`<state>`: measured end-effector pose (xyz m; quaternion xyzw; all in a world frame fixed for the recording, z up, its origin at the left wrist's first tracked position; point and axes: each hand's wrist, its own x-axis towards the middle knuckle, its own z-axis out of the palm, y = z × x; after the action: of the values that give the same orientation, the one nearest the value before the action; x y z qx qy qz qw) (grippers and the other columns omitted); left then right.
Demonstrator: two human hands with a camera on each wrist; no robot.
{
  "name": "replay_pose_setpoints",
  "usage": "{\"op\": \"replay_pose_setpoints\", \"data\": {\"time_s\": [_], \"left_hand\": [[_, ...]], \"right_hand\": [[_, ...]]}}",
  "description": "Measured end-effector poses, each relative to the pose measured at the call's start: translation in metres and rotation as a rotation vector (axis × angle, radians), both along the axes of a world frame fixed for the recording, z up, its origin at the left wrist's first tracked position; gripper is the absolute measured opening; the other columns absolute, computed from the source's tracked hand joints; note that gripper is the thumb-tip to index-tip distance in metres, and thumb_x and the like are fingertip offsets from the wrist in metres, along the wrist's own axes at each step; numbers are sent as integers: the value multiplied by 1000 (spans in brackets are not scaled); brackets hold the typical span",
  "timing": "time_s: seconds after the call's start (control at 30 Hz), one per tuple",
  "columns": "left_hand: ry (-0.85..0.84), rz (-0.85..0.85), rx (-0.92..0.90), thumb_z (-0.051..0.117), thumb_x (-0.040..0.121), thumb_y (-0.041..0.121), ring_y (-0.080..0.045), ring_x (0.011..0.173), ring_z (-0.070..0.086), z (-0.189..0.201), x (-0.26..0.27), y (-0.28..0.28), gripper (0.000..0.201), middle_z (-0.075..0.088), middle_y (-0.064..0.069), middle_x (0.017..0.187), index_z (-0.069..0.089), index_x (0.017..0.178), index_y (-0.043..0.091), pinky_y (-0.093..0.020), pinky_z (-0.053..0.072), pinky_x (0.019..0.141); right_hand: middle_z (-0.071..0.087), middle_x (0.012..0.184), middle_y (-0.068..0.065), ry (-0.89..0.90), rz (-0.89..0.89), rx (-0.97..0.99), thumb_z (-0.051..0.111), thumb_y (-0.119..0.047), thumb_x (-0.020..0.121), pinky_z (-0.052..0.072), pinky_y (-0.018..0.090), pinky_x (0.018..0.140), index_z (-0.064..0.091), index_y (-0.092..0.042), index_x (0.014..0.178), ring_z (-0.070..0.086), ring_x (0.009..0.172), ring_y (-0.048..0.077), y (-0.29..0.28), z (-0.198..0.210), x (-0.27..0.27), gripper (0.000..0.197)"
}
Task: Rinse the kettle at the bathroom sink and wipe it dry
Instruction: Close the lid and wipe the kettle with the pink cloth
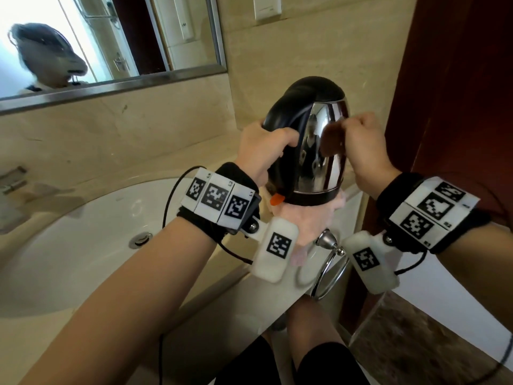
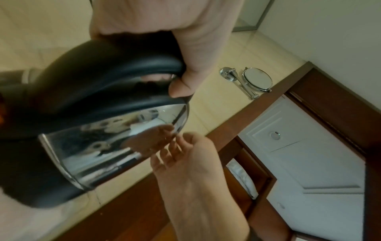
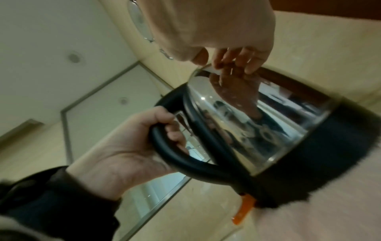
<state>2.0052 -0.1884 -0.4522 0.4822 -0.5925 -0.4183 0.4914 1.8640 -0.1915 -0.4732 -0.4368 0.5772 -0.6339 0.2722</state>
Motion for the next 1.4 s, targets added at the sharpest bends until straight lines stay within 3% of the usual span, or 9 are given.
{"op": "replay_pose_setpoints", "data": {"time_s": [0.13,0.3,0.53,0.67,0.8,1.03,1.2,1.33,1.4], "left_hand": [[20,-36,44,63,74,-2,-16,72,57,1,-11,11,25,58,-3,76,60,97,6,-22,42,55],[91,-88,77,62,72,-10,-17,82,60,-6,-24,21,50,63,-9,96,53,118,8,-24,48,59],[-8,-113,71,57,66,1,-23,98,57,-19,-22,28,46,62,-10,105,48,108,17,-38,52,82],[-8,-212,103,45,73,-11,-16,79,50,-19,-12,26,27,53,-4,82,49,88,12,-27,43,66],[107,-120,194,37,80,-14,-13,78,49,-23,6,11,34,48,0,80,54,88,14,-30,45,77],[-3,100,396,43,91,-1,-28,125,40,-45,37,-36,43,42,-13,138,42,134,2,-37,42,92],[-137,74,457,45,91,5,-37,123,48,-53,31,-54,38,47,-23,134,47,129,-4,-43,47,96],[-182,45,497,44,90,2,-28,77,61,-61,20,-64,16,58,-15,84,52,77,4,-39,56,79],[-225,32,514,45,87,-2,-30,78,61,-64,17,-71,18,58,-17,79,50,71,3,-42,55,84]], "right_hand": [[55,80,8,130,133,-16,42,-22,91,42,22,64,54,-12,73,52,76,18,14,19,11,24],[68,102,12,267,233,47,55,-35,84,45,40,97,67,-8,93,59,103,23,24,34,25,31],[55,124,8,356,138,110,60,-68,40,51,43,91,67,-17,102,54,112,29,19,31,25,80],[40,131,13,374,70,125,61,-57,49,50,41,92,64,-10,104,50,114,28,22,34,32,72],[46,129,12,342,59,129,63,-57,44,51,42,91,63,-8,108,55,109,27,23,37,33,80],[63,92,3,254,181,230,66,-20,76,43,22,57,60,-9,105,60,81,12,24,43,6,31],[61,85,6,263,123,276,64,-13,72,42,23,54,62,-4,98,58,74,15,19,45,-5,27],[58,78,4,287,100,264,65,-10,74,39,23,52,61,-5,92,56,69,14,13,41,-20,20],[56,73,5,296,79,286,64,-8,72,37,24,51,60,-5,83,54,66,16,10,40,-29,12]]}}
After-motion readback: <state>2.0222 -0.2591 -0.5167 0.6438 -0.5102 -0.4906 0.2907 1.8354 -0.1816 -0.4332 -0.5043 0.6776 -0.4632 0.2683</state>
